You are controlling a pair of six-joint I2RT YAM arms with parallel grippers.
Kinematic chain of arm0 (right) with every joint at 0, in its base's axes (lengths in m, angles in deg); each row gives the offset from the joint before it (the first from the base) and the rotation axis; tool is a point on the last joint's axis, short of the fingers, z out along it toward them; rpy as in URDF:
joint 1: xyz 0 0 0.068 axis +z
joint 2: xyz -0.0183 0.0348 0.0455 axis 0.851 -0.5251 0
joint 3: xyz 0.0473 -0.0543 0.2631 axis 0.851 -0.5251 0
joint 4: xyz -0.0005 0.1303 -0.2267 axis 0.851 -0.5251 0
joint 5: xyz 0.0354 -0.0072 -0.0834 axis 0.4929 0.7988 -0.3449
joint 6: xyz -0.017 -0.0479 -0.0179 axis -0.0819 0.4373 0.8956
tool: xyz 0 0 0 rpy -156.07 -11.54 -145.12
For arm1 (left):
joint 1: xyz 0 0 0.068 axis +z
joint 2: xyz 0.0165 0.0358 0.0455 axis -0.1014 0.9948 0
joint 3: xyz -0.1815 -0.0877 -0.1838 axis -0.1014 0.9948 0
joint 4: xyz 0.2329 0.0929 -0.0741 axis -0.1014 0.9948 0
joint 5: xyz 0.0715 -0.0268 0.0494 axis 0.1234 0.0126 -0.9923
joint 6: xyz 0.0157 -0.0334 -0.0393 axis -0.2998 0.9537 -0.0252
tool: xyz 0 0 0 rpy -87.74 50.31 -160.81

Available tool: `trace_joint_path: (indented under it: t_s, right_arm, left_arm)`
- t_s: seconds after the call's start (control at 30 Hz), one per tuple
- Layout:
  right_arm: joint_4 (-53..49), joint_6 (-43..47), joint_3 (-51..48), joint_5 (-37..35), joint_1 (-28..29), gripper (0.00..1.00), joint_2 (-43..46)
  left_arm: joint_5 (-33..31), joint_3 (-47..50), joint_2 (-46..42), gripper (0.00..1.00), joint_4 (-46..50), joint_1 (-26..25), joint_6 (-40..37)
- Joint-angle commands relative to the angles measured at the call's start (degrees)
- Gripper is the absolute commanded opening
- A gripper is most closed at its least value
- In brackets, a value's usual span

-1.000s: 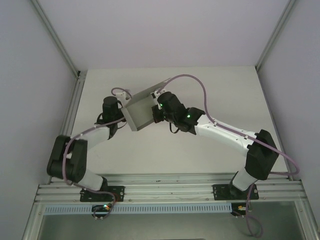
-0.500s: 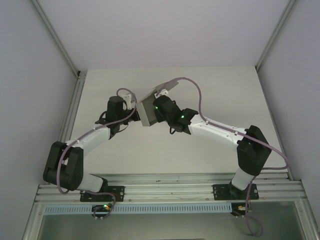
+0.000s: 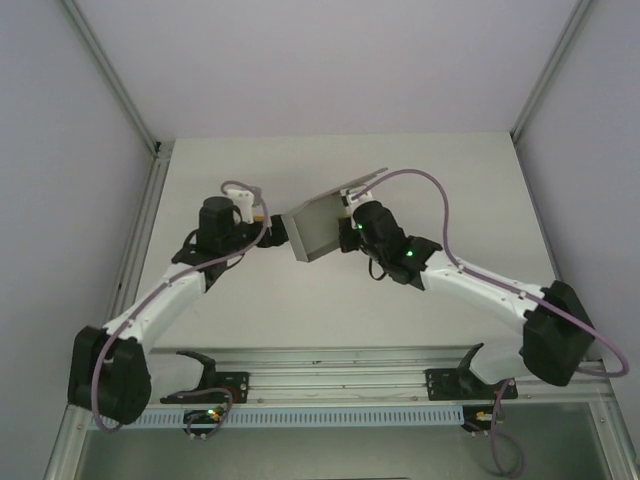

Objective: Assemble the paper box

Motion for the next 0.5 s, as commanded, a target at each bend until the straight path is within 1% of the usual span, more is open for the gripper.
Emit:
trace_joint_path:
  t_s: [0.0, 0.07, 0.13, 0.2, 0.3, 0.47]
  right_arm:
    - [-2.54, -1.01, -2.21, -0.83, -1.46, 0.01, 3.97]
    - [-4.38, -1.51, -3.03, -1.52, -2.17, 0.02, 4.0]
    - [-7.02, -2.53, -2.78, -2.47, -2.22, 0.03, 2.13]
    - [-8.2, -3.84, -2.55, -2.6, -2.22, 0.03, -0.65]
    - [-9.1, -7.09, -1.98, -3.38, -2.23, 0.04, -6.59]
    - [-15.66, -11.67, 4.49, -7.07, -1.05, 0.04, -16.93]
  left_arm:
    - [-9.34, 2.45, -3.55, 1.0, 9.75, 2.76, -2.02]
    - [-13.66, 2.53, -5.02, 1.0, 12.94, 3.1, -2.14]
    - [-15.74, 1.77, -5.5, 1.0, 15.16, 3.28, -2.22]
    - [-16.12, 1.02, -5.41, 1.0, 16.22, 3.31, -1.92]
    - [-14.57, 0.47, -4.7, 1.0, 15.77, 3.29, -1.71]
    - [-14.12, 0.08, -3.27, 1.0, 15.47, 3.3, -1.78]
